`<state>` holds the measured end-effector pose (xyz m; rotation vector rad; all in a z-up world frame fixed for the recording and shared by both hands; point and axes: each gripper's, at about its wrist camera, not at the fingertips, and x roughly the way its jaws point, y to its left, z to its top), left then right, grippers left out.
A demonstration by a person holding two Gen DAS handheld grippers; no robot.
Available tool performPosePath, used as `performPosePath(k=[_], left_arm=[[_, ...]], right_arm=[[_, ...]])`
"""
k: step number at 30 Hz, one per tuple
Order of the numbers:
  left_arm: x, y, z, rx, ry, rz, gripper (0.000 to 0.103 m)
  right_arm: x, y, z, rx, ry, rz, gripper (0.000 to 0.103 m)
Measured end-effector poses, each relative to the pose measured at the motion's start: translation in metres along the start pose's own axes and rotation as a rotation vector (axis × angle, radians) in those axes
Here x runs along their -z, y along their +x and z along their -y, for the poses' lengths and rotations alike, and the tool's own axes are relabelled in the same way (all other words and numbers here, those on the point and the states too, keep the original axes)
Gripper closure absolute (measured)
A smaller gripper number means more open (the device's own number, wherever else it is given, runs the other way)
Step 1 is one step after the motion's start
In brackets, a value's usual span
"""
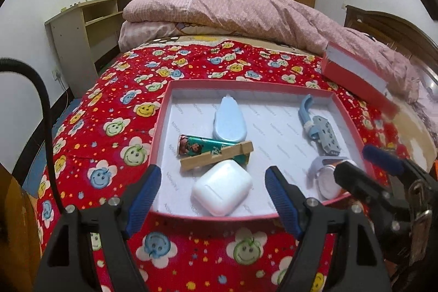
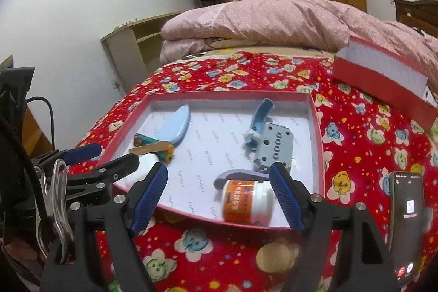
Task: Organize rigid objects
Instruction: 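Lower the wooden piece and grey bracket into the tray and open both grippers, then close the left gripper on the green monster keychain while the right gripper approaches the red charm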
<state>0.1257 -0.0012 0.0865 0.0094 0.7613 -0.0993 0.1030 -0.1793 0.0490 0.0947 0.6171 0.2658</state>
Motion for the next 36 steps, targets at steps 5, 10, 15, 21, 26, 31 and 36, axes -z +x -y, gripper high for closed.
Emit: performPosePath(k=[5,10,15,21,26,31,36], left_arm=[[0.009,-0.017,0.0,-0.002,0.011,0.004,0.021],[0.025,-0.029,0.0,0.002,0.023,-0.011,0.021],[0.041,-0.039,-0.002,0.016,0.019,-0.025,0.021],[0.062,-0.048,-0.001,0.022,0.031,-0.052,0.021],[0.085,-0.056,0.002,0.029,0.053,-0.07,0.021],[0.108,-0.062,0.006,0.041,0.089,-0.092,0.021],[0.122,-0.067,0.01,0.061,0.115,-0.09,0.021]], right_arm=[[0.002,-0.014,-0.006,-0.006,-0.013,-0.005,0.024],[0.012,-0.024,-0.003,0.017,-0.017,-0.065,0.024],[0.028,-0.038,-0.003,0.016,-0.033,-0.103,0.024],[0.053,-0.052,-0.009,0.009,-0.057,-0.158,0.024],[0.076,-0.056,-0.014,0.016,-0.063,-0.207,0.024],[0.094,-0.055,-0.015,0.034,-0.033,-0.246,0.026],[0.104,-0.057,-0.022,0.042,-0.048,-0.253,0.035]])
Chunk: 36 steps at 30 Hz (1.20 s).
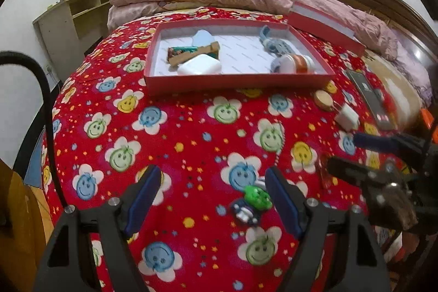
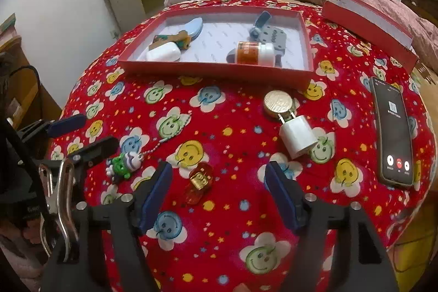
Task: Organize rigid objects
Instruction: 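Close the left gripper on the green monster keychain while the right gripper approaches the red charm, then lift the green keychain with the left gripper while the right gripper grasps the red charm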
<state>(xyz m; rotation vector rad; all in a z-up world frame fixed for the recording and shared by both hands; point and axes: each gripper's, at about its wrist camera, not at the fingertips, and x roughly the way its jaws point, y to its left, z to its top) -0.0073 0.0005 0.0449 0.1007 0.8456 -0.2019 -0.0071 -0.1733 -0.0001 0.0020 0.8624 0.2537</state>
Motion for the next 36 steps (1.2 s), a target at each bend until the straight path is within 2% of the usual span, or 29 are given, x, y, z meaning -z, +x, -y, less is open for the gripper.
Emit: performPosePath(k=[5,9,13,18,19,22,23,25,31,36], left_arm=[[0.006,-0.001,0.013,0.023,0.062,0.006,0.023],[0.012,0.002,0.022,0.038,0.11,-0.003,0.033],[0.015,0.013,0.026,0.05,0.122,-0.031,0.044],[0.018,0.022,0.025,0.052,0.108,-0.038,0.046],[0.018,0.022,0.025,0.052,0.107,-0.035,0.048],[0.017,0.021,0.026,0.075,0.103,-0.028,0.069],[0.017,0.02,0.026,0.078,0.104,-0.027,0.071],[0.017,0.019,0.028,0.073,0.112,-0.026,0.073],[0.012,0.016,0.02,0.088,0.053,-0.029,0.073],[-0.002,0.004,0.009,0.089,0.005,0.007,0.073]], right_arm=[[0.002,0.005,-0.008,0.003,-0.02,-0.014,0.05],[0.003,0.01,-0.012,0.017,-0.04,-0.028,0.059],[0.005,0.018,-0.012,0.008,-0.034,-0.052,0.062],[0.007,0.022,-0.014,0.02,-0.038,-0.053,0.062],[0.006,0.023,-0.014,0.023,-0.037,-0.051,0.063],[0.006,0.024,-0.016,0.05,-0.043,-0.04,0.072],[0.007,0.023,-0.016,0.055,-0.045,-0.036,0.074],[0.007,0.023,-0.015,0.062,-0.039,-0.028,0.082],[0.006,0.02,-0.008,0.035,-0.006,-0.015,0.082],[0.0,0.011,-0.007,0.018,0.013,0.015,0.082]])
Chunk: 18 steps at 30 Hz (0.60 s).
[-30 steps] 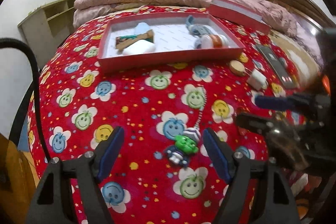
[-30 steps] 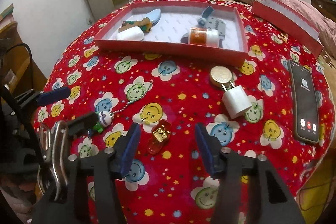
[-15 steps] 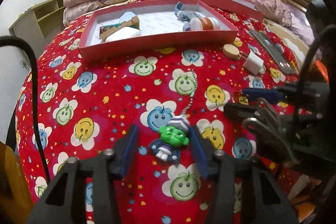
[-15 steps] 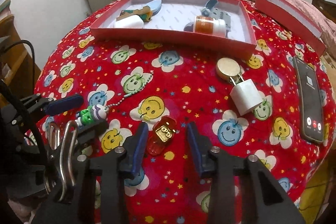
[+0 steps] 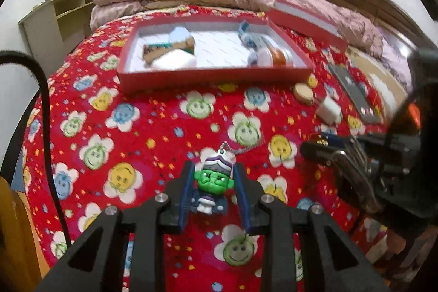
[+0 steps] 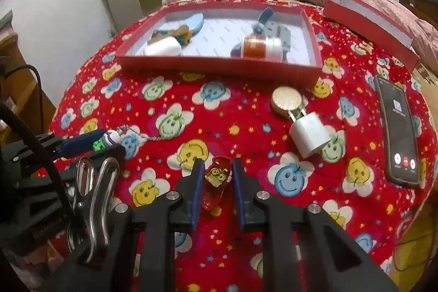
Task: Organize rigid objects
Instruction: 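Lift the green keychain with the left gripper while the right gripper grasps the red charm, then carry the green keychain over the tray with the left gripper while the right gripper carries the red charm there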
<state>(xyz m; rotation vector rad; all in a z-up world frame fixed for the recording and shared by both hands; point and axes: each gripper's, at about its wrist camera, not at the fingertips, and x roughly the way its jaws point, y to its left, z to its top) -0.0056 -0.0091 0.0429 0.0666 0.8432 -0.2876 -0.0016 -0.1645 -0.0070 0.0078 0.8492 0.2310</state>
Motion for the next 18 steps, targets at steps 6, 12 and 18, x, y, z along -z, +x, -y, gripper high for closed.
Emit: performPosePath(k=[6,12,18], left_arm=[[-0.027,-0.013,-0.007,-0.003,-0.037,0.046,0.073],[-0.061,-0.018,-0.007,-0.046,-0.041,0.071,0.073],[-0.094,-0.017,-0.013,-0.069,-0.055,0.107,0.073]], right_arm=[[-0.017,-0.011,0.001,-0.006,-0.002,0.033,0.082],[-0.04,-0.019,0.001,-0.012,-0.014,0.063,0.082],[-0.07,-0.021,0.004,-0.007,-0.008,0.095,0.082]])
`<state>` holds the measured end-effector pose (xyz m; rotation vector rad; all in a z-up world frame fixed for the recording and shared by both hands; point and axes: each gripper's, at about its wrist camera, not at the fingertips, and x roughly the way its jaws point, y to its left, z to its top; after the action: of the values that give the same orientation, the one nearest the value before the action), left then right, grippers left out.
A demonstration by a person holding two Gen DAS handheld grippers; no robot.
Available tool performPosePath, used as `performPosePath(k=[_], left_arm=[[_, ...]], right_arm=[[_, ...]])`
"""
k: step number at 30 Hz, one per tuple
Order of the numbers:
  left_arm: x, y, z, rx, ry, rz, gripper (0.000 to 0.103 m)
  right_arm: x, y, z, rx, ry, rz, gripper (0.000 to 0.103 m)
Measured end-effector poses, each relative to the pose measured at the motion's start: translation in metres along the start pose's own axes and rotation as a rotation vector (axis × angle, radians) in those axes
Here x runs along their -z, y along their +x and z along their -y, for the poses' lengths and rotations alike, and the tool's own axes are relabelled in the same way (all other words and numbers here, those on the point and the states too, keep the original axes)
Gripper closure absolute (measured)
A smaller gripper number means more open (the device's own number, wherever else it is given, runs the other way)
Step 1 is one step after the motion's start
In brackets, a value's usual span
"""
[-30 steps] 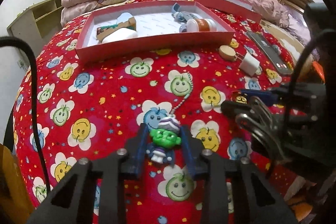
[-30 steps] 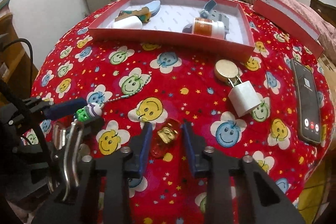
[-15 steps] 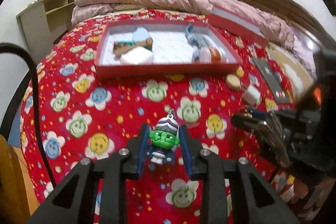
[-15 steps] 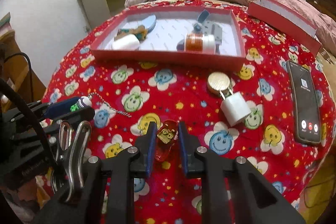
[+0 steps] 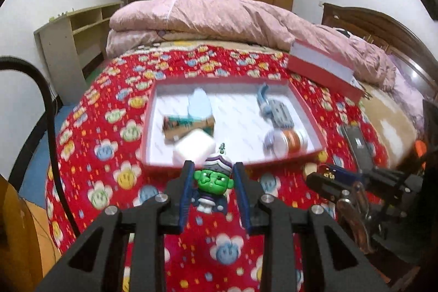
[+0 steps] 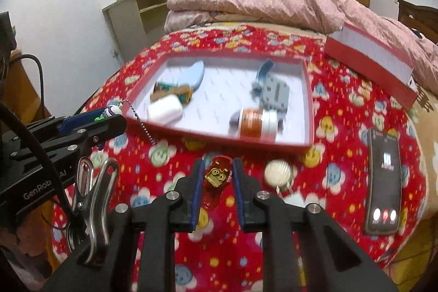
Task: Organize rigid objects
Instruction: 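Carry the green keychain over the tray with the left gripper while the right gripper carries the red charm there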
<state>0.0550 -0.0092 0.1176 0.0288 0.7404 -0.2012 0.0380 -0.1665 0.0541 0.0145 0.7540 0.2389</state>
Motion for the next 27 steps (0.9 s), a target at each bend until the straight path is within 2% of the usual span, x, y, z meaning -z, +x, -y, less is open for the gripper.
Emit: performPosePath(k=[5,12,27], left_arm=[[-0.023,0.01,-0.001,-0.01,-0.011,0.013,0.073],[-0.038,0.028,-0.002,-0.016,-0.018,-0.002,0.073],[-0.047,0.07,-0.001,-0.001,-0.012,-0.06,0.073]], right_arm=[[-0.025,0.006,0.005,0.016,0.005,0.023,0.082],[-0.05,0.021,0.013,0.029,0.013,0.027,0.082],[-0.067,0.047,0.027,0.038,0.023,0.017,0.082]])
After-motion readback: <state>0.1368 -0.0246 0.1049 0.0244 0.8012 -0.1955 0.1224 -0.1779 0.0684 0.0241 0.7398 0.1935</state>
